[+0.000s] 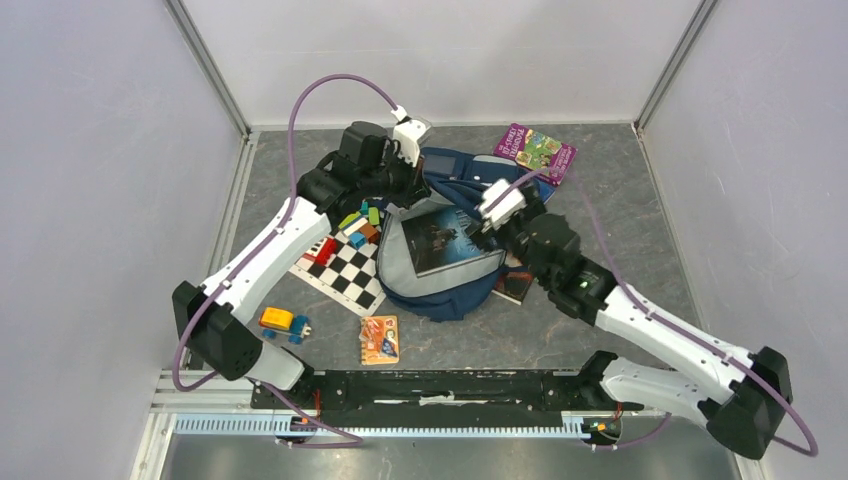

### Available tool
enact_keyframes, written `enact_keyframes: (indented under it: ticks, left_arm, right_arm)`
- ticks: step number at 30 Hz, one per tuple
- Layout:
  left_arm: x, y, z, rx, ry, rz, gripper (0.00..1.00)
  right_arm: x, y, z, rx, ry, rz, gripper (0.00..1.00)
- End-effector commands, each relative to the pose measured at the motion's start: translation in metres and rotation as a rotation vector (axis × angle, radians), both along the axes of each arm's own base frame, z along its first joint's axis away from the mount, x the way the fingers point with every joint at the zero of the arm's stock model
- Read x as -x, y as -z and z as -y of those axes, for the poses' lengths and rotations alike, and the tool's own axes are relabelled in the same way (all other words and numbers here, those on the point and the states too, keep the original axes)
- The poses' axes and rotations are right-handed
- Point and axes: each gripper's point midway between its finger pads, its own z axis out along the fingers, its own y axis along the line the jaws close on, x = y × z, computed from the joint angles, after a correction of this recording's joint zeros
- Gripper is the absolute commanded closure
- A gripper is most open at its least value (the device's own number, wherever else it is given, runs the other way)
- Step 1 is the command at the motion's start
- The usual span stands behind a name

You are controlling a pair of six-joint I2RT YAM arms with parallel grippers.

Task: Pack the student bag
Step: Place the book in the student bag.

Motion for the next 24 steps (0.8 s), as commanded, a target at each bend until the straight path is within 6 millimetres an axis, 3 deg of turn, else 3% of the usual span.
enact_keyframes:
  ticks: [1,8,13,16,19,24]
  left_arm:
    - [-0.004,-0.064,-0.018,0.086,-0.089,0.176,0.98]
    - [-0.005,-0.051,-0.032,0.067,-0.170,0.168,0.98]
    - [-0.005,-0.046,-0.030,0.075,-0.171,0.159,0.98]
    - [-0.005,-0.041,-0.029,0.079,-0.171,0.148,0.98]
    - [-0.008,-0.037,-0.031,0.066,-0.185,0.147,0.98]
    - [-0.010,-0.034,-0.033,0.046,-0.198,0.148,0.98]
  right_arm:
    - [-0.020,-0.033,0.048,-0.197,0.214,-0.059,0.02]
    - [-0.063,-0.013,0.124,-0.427,0.394,-0.218,0.02]
    - [-0.106,0.017,0.168,-0.630,0.448,-0.348,0.02]
    - [-0.128,0.052,0.196,-0.752,0.505,-0.455,0.06]
    - [-0.133,0.091,0.209,-0.825,0.567,-0.548,0.12]
    - [-0.115,0.141,0.210,-0.802,0.615,-0.630,0.12]
